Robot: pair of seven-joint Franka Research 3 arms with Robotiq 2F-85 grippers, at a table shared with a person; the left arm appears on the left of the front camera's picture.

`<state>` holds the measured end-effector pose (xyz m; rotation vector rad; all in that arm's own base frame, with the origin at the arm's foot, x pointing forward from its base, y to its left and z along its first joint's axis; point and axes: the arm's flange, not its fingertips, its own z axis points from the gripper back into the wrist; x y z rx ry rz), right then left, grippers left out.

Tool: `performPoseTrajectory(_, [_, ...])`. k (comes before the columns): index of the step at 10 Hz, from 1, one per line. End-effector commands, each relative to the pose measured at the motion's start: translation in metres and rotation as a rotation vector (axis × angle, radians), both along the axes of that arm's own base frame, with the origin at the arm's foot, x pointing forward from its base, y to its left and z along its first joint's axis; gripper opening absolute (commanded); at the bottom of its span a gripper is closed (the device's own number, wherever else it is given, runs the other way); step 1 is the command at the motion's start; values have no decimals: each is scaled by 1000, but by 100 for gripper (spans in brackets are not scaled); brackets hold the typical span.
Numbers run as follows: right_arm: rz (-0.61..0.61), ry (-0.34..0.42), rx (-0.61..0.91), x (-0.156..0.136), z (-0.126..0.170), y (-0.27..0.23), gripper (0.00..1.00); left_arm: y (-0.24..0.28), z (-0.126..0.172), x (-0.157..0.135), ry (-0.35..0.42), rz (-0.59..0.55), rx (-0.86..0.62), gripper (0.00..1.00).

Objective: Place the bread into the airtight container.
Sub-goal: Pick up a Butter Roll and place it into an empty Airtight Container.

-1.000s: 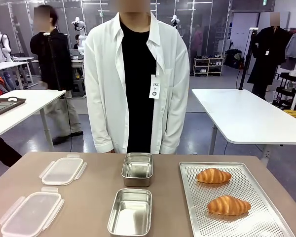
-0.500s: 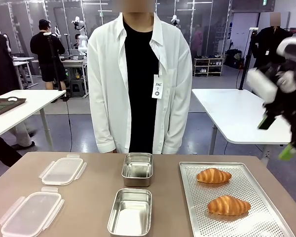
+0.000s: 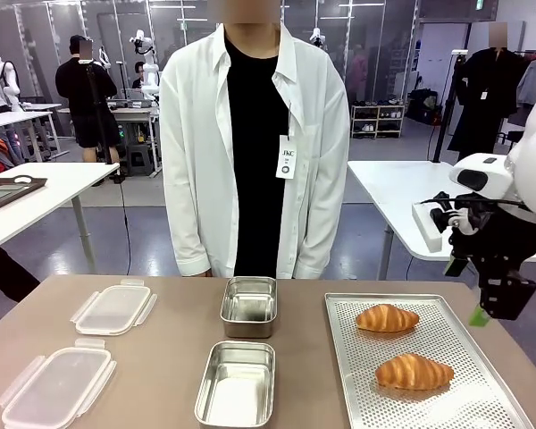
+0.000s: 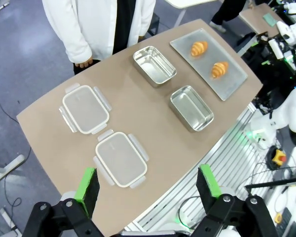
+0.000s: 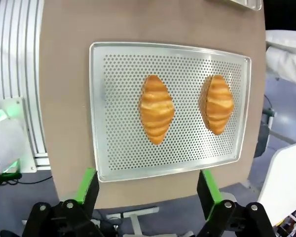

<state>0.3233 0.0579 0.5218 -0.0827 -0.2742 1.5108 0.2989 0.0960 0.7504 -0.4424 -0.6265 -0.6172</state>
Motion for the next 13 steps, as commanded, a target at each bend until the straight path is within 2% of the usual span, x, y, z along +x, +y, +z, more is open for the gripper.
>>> performPoseTrajectory(1, [17, -10, -4, -8, 7, 2, 100, 0, 1, -1, -6, -16, 8, 100])
performPoseTrajectory(6, [11, -11, 3, -5, 7, 2, 100, 0, 1, -1, -6, -16, 8, 100])
performPoseTrajectory(7, [34, 17, 18, 5, -13, 2, 100, 0, 1, -1, -6, -16, 8, 100])
performPoseTrajectory(9, [42, 11, 0, 18, -44, 2, 100, 0, 1, -1, -6, -16, 8, 100])
performPoseTrajectory(10, [42, 32, 5, 25, -60, 2, 100, 0, 1, -1, -6, -16, 8, 100])
performPoseTrajectory(13, [23, 76, -61, 44, -97, 11, 100, 0, 1, -1, -6, -16, 8, 100])
